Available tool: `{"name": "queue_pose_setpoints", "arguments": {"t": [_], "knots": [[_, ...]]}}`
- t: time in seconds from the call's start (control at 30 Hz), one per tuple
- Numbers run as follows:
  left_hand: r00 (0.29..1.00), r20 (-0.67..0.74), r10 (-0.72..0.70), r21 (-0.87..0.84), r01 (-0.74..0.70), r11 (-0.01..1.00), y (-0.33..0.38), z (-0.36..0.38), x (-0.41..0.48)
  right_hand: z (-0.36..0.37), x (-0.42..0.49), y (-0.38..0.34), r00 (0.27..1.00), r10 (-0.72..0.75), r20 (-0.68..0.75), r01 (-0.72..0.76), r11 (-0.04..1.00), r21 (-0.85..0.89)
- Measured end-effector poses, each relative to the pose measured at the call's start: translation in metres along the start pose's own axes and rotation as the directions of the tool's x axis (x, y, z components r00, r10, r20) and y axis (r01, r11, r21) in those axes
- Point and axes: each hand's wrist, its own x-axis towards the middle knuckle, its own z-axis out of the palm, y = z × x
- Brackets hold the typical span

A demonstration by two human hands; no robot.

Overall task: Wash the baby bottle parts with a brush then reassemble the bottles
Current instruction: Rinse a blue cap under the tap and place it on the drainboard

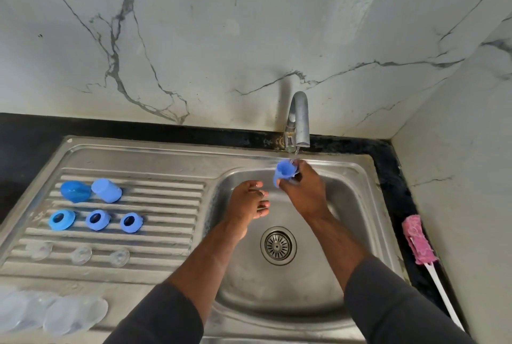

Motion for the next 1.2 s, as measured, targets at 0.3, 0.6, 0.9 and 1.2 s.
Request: {"name": "queue_pose_setpoints", "arguments": {"t": [0.3, 0.6, 0.9, 1.2], "knots": [[0.999, 0.029, -0.015, -0.016, 0.016, 1.0, 0.004, -0.002, -0.004, 0.003, -0.005, 0.003, 0.999, -0.008, 0.053, 0.011, 0.997, -0.071], [0.985, 0.151, -0.084, -0.085, 0.097, 0.992, 0.022, 0.022, 0.003, -0.001, -0.008, 0.008, 0.989, -0.114, 0.093, 0.109, 0.992, 0.06], [0.952, 0.303, -0.049, -0.359, 0.162, 0.919, 0.017, 0.03, 0.016, -0.014, 0.008, 0.009, 0.914, 0.339, 0.224, -0.394, 0.608, 0.69], [0.975, 0.223, 0.023, -0.252, 0.035, 0.967, 0.012, 0.019, 0.024, -0.005, 0.024, 0.008, 0.934, 0.275, 0.228, -0.348, 0.842, 0.412]]}}
